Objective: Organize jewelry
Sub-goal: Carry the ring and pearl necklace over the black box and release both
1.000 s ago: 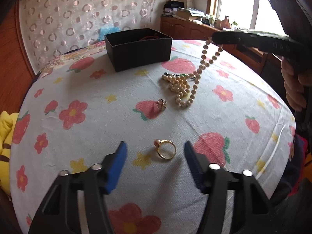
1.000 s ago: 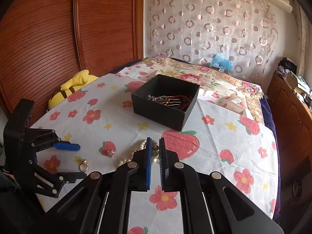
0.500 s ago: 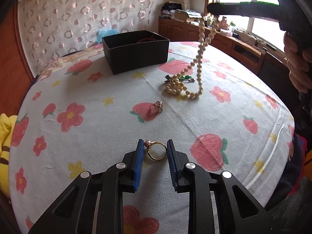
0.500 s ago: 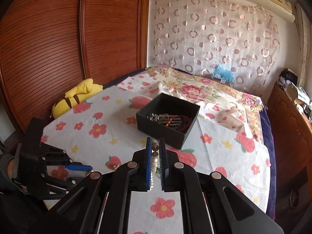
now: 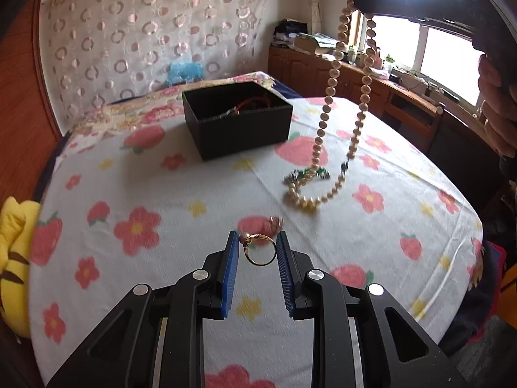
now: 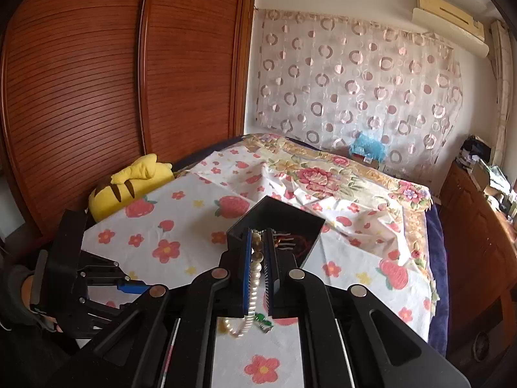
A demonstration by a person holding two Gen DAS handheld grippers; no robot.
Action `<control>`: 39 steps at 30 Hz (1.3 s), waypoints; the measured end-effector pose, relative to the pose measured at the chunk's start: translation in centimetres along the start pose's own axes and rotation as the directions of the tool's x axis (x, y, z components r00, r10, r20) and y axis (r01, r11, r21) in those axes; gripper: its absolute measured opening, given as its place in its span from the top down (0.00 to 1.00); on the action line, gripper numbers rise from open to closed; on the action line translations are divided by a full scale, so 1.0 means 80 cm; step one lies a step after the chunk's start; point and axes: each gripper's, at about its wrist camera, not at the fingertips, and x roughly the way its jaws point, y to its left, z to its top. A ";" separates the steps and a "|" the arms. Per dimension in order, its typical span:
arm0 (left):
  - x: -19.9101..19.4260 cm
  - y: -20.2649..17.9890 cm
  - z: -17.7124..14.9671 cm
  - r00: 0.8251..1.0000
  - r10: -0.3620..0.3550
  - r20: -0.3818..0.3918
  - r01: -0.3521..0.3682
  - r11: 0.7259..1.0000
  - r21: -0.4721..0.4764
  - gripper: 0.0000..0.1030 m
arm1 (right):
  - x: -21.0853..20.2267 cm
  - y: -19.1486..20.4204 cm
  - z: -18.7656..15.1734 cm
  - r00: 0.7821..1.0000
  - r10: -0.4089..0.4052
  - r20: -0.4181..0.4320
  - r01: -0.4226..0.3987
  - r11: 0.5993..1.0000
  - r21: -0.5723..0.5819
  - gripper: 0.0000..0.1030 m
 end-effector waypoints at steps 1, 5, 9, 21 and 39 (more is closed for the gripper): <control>0.000 0.000 0.004 1.000 0.001 0.005 -0.001 1.000 0.002 0.78 | 0.001 -0.002 0.004 1.000 -0.003 0.002 0.003 1.000 -0.001 0.92; 0.001 0.005 0.023 0.999 0.019 0.028 -0.020 1.000 0.007 0.78 | 0.007 -0.009 0.016 1.000 -0.015 0.004 0.015 1.000 -0.001 0.92; 0.004 0.014 0.045 0.998 0.032 0.050 -0.032 0.999 -0.007 0.78 | 0.019 -0.020 0.031 0.999 -0.031 0.010 0.031 0.999 0.009 0.92; 0.031 0.037 0.125 0.993 0.074 0.090 -0.073 0.997 -0.012 0.78 | 0.043 -0.058 0.078 0.998 -0.062 0.030 0.060 0.997 0.051 0.92; 0.108 0.070 0.181 0.996 0.060 0.061 -0.058 0.998 -0.026 0.78 | 0.081 -0.107 0.129 0.993 -0.010 0.114 0.001 0.997 0.079 0.92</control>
